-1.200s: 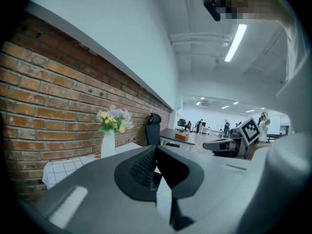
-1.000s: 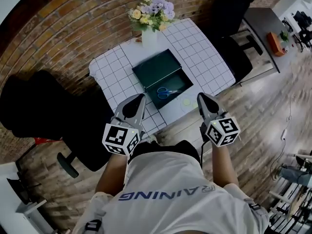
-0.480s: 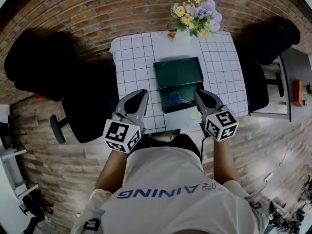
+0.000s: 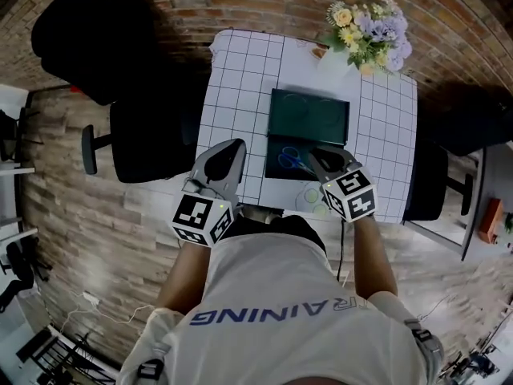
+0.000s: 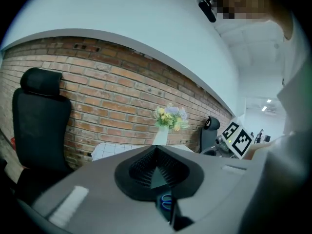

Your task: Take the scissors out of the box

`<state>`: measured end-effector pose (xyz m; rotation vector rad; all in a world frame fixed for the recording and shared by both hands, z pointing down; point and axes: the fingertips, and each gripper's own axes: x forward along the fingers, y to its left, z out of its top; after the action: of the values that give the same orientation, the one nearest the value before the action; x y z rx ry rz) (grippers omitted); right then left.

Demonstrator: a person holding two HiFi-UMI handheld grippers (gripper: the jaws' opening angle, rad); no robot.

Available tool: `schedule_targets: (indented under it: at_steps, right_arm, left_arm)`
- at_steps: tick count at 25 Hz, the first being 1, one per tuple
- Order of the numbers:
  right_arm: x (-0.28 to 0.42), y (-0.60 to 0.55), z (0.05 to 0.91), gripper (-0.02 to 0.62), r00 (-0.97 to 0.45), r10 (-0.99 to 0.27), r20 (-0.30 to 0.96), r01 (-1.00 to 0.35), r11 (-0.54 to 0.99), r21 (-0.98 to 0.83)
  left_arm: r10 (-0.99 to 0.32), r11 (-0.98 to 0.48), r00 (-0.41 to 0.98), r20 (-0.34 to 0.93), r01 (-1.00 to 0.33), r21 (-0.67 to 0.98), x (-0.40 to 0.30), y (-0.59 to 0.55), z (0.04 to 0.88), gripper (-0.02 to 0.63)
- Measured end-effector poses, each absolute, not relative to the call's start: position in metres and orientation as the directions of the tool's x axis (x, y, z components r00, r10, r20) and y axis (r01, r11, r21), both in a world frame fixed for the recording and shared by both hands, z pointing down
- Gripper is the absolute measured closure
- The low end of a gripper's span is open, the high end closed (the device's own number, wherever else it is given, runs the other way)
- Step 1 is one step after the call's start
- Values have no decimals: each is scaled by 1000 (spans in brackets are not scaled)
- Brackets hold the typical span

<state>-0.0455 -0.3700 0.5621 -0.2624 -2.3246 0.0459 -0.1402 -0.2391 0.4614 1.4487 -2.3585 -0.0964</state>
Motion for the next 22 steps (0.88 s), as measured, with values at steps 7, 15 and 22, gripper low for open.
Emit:
schedule_targets:
  at_steps: [7,15,22]
  right_arm:
    - [-50,-332,646,468,-316,217,924,399,914,-78]
    - [-62,-319,718,466,-117,94,989,455,890,-31]
    - [-59,-324,741,469,-58,48,997,440,898,-17]
  left_arm:
    - [-851,510,-432,299,-815,275,-147,-219,476,603]
    - [-824,557,-464,323,-768,317,-167,-176,495,603]
    - [-813,575,-477,334,-751,326,-184,-160,501,603]
